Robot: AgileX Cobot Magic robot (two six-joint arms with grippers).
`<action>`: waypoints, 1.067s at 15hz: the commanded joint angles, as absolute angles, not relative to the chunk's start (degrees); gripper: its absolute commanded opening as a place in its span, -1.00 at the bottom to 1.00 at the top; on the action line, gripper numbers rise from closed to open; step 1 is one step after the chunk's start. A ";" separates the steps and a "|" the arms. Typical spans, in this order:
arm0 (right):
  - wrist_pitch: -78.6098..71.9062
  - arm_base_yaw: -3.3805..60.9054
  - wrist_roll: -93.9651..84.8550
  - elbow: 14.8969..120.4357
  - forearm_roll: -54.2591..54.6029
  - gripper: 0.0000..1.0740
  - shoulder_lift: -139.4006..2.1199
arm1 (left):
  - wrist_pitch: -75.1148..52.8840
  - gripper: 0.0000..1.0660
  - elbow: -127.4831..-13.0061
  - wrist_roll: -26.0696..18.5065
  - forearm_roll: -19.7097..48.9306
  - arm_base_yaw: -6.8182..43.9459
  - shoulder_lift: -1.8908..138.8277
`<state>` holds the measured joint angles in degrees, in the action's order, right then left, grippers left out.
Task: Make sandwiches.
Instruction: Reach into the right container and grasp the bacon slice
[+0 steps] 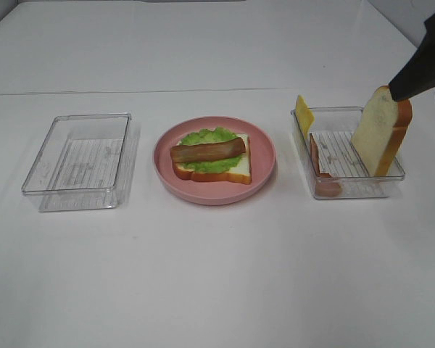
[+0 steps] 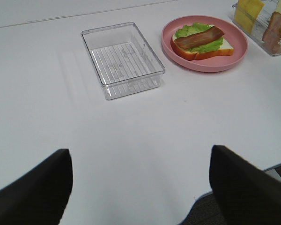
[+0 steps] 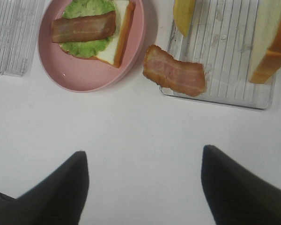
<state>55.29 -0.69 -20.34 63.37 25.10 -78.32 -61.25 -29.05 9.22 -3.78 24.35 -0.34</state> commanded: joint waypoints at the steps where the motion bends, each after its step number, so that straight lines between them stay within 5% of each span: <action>1: 57.75 -0.92 -21.03 69.16 25.95 0.04 -86.86 | -60.33 0.44 -28.82 7.96 -4.13 24.41 -0.80; 4: 59.59 2.46 -20.86 75.80 24.81 -0.09 -96.77 | -59.99 0.44 -28.59 2.41 -3.61 24.41 -0.80; 9: 59.47 11.29 -9.91 85.37 17.53 -0.08 -108.06 | -59.99 0.44 -28.59 2.35 -3.61 24.41 -0.80; 16: 56.72 11.63 -5.56 89.55 15.58 -0.06 -118.95 | -59.99 0.44 -28.59 2.35 -3.61 24.41 -0.80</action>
